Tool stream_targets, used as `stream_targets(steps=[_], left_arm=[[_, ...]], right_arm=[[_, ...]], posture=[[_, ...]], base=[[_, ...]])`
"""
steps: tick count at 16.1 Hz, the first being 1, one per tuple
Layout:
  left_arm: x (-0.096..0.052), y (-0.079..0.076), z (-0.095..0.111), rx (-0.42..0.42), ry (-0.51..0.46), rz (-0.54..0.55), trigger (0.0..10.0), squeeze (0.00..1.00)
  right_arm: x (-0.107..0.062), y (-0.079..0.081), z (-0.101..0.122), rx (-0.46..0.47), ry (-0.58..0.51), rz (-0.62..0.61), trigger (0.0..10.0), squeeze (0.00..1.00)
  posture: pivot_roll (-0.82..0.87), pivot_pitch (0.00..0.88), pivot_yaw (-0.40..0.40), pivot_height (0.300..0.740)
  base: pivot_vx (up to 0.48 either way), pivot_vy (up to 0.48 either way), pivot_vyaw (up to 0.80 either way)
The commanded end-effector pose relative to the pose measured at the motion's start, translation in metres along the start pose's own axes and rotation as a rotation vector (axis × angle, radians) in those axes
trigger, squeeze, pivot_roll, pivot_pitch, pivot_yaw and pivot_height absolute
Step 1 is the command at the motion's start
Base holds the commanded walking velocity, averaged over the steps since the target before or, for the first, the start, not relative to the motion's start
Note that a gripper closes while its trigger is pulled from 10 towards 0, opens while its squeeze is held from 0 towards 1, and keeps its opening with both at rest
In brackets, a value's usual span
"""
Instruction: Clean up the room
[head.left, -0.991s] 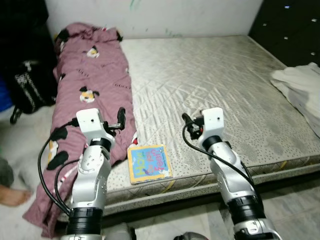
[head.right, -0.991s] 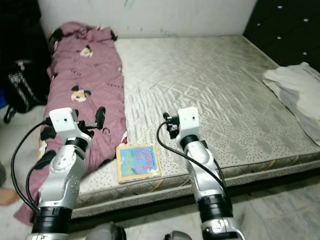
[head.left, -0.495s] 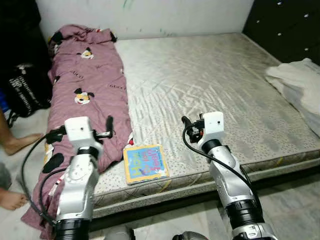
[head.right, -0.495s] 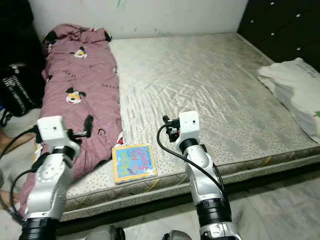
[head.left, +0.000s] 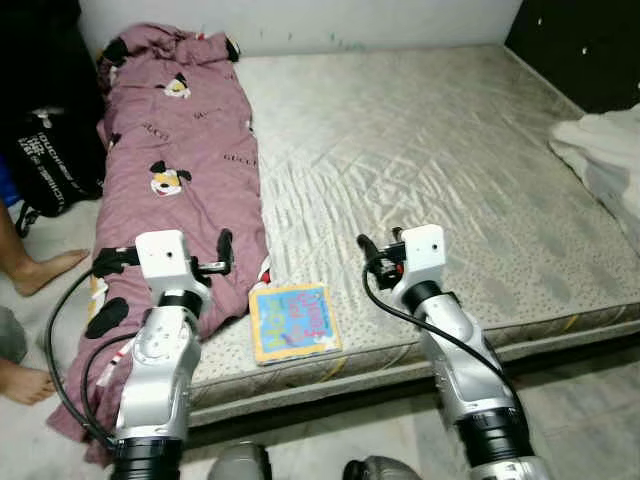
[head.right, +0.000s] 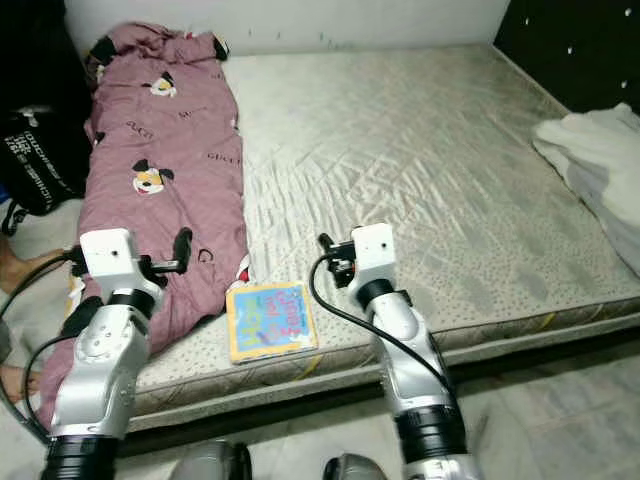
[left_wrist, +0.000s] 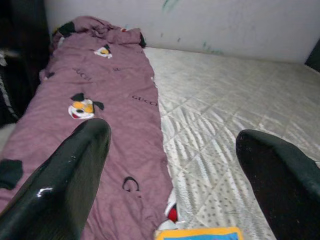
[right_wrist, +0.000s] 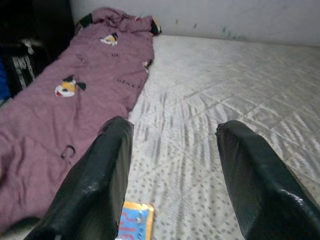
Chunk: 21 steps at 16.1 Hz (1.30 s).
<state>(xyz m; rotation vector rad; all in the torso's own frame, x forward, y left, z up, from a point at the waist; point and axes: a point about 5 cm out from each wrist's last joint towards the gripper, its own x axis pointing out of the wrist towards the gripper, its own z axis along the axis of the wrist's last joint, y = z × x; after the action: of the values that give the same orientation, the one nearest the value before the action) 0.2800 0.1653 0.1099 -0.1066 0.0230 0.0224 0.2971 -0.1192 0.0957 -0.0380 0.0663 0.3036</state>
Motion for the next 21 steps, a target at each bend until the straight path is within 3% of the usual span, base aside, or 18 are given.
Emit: stream_targets(steps=[1,13,21], left_arm=[[-0.0010,0.0016,0.0002,0.008,0.005,0.005,10.0,0.00],[0.0000,-0.0046,-0.0002,0.001,0.009,-0.016,10.0,0.00],[0.0007,-0.0044,0.0003,-0.003,0.012,-0.010,10.0,0.00]], right_arm=[[0.0007,0.0037,0.0060,-0.023,-0.017,0.017,10.0,0.00],[-0.0037,-0.0002,0.0098,-0.004,-0.035,-0.017,10.0,0.00],[-0.0037,0.0009,0.0105,0.004,-0.030,-0.009,10.0,0.00]], posture=[[0.04,0.096,-0.033,0.740],[0.03,0.097,-0.030,0.740],[0.03,0.106,-0.029,0.666]], base=[[0.000,0.000,0.80],[0.000,0.000,0.07],[0.000,0.000,0.00]])
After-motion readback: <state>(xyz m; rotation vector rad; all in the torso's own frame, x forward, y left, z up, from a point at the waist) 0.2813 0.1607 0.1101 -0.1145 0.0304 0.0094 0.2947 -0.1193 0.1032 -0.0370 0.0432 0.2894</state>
